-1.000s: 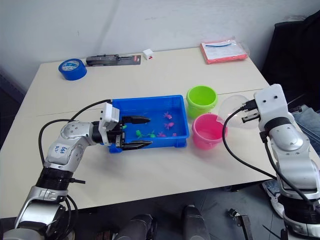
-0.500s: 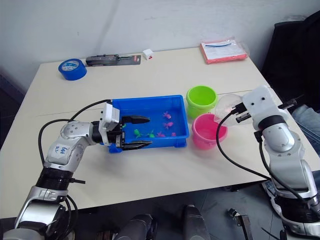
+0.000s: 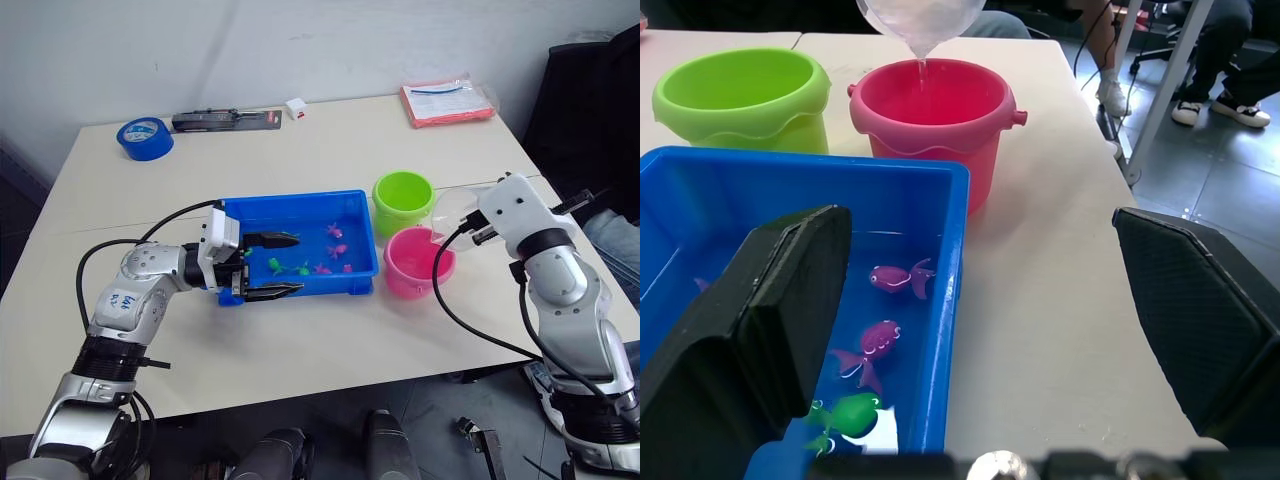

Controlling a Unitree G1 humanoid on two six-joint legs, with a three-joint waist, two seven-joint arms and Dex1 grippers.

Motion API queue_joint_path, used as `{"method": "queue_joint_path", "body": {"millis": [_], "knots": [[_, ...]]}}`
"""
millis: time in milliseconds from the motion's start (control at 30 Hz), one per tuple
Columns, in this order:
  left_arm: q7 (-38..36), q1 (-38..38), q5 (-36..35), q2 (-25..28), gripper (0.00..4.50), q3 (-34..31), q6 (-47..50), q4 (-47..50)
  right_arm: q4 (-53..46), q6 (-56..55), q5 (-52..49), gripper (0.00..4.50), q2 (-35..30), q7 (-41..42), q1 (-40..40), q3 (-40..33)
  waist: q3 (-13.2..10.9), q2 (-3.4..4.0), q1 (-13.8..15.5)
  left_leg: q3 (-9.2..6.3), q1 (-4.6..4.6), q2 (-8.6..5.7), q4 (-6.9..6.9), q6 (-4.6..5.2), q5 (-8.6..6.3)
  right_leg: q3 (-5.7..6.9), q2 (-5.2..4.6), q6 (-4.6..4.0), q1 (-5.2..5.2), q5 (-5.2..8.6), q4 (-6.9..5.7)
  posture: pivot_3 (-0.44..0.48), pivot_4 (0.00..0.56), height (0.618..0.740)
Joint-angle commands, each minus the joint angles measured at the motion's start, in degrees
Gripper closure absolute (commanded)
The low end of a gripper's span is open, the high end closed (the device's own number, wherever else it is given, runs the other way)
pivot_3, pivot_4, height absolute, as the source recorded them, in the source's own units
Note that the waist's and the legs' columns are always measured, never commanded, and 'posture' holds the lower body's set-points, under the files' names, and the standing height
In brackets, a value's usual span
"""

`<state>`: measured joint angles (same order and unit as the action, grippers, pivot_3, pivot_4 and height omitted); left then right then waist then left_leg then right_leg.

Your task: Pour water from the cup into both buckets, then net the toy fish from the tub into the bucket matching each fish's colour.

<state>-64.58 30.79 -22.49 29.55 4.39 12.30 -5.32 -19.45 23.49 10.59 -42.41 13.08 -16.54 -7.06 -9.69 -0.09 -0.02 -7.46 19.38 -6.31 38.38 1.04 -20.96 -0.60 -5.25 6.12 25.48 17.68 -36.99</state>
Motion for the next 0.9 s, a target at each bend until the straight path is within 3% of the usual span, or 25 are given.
{"method": "queue_joint_path", "body": {"millis": [33,900], "knots": [[-0.17,-0.29,-0.04,0.1,0.0,-0.93,-1.01,0.14,-0.81,-2.52,1.57,3.81,-0.28,-0.3,-0.5,-1.59,0.0,0.0,-0.01,0.0,0.0,0.0,0.0,0.0,0.0,0.0,0.0,0.0,0.0,0.0,0.0,0.0,0.15,0.74],[-0.27,-1.29,0.07,0.52,0.0,-1.07,-1.35,0.81,0.04,-7.02,4.56,3.81,1.14,0.06,-0.27,-1.5,0.0,0.0,-0.02,0.0,0.0,0.0,0.02,0.0,0.0,0.03,0.0,0.0,0.0,0.0,-0.01,0.0,0.15,0.74]]}}
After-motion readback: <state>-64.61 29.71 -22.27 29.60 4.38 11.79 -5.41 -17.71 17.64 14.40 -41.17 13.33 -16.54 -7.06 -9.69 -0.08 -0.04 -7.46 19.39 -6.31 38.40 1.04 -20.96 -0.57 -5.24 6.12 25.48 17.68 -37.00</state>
